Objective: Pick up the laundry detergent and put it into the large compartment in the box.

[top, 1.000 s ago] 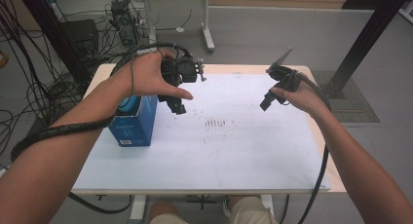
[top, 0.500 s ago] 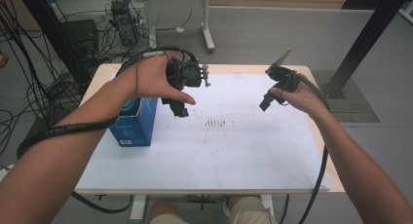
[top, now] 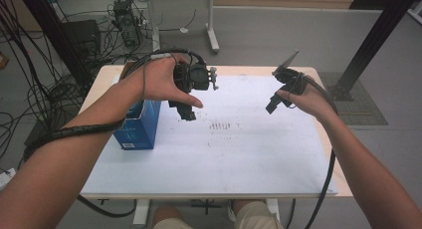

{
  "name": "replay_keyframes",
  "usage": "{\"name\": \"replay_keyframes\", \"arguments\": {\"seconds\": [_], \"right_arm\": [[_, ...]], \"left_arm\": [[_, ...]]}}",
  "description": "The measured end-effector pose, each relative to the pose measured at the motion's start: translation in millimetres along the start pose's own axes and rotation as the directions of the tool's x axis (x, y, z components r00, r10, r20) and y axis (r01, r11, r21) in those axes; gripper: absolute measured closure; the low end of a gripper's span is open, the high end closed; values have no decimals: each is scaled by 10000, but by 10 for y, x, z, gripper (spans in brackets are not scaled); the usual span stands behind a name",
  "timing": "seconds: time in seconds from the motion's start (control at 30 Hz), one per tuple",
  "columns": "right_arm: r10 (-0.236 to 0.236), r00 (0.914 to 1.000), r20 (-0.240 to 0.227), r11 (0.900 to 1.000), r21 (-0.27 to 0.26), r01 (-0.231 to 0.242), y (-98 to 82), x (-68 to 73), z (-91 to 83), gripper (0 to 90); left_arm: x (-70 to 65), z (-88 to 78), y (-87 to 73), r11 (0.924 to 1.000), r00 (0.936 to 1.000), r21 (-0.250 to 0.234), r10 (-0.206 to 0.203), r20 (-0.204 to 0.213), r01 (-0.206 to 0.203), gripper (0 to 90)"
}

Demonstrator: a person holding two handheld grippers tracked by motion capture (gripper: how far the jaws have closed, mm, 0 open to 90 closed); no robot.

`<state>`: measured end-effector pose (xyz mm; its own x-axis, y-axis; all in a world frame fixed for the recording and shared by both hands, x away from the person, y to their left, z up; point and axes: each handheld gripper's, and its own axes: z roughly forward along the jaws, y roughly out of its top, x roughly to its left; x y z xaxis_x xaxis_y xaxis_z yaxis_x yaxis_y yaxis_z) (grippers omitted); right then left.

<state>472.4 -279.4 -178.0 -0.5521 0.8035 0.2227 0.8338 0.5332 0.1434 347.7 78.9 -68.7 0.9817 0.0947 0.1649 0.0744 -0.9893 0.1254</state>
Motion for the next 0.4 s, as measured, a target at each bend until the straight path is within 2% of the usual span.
{"name": "replay_keyframes", "arguments": {"seconds": [0.4], "right_arm": [[-134,9999,4,9999,99,134,36,31,30,43]], "left_arm": [[-4,41,-23,10000,10000,-35,-62,47,62,86]]}}
